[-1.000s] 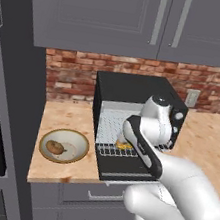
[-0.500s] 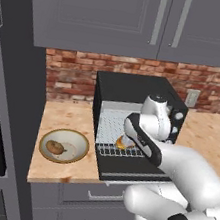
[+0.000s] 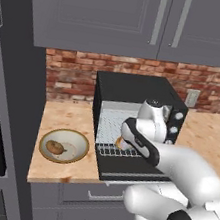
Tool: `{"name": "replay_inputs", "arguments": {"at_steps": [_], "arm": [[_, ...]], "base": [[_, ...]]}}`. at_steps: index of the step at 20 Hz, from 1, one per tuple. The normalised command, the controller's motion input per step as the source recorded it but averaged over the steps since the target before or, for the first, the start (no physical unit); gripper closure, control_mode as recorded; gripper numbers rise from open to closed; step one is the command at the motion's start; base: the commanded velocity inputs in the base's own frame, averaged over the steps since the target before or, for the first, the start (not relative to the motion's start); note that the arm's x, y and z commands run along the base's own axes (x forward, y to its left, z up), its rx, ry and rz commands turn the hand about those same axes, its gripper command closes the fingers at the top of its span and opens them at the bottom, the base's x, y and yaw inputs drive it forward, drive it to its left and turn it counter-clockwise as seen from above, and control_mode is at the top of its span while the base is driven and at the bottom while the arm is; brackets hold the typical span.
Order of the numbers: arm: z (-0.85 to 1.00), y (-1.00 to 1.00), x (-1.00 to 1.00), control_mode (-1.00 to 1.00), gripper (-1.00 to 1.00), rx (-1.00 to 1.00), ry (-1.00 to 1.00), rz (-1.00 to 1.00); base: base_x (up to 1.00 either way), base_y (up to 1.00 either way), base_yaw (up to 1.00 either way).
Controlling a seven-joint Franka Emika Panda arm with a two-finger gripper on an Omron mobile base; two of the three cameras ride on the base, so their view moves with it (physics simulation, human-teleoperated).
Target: Pick up the heated bread from the toaster oven and place it in the bowl. Then move the bread bowl to the dining counter.
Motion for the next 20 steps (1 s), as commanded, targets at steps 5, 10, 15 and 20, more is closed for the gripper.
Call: {"name": "replay_inputs", "arguments": {"at_steps": [5,10,15,20], "arm": [[-0.04,0.15,0.26,-1.0,-1.0,0.0,0.0,0.05],[-0.12,0.1,0.24,-1.0,-1.0,-0.01,0.0,0.05],[-0.12,0.08,0.08,-1.0,1.0,0.0,-0.02,0.06],[0.0,0.01,-0.01,-1.0,1.0,0.0,-0.01,0.01]], "base": [[0.0,0.0,0.0],[0.0,0.0,0.0],[0.0,0.0,0.0],[0.0,0.0,0.0]]}}
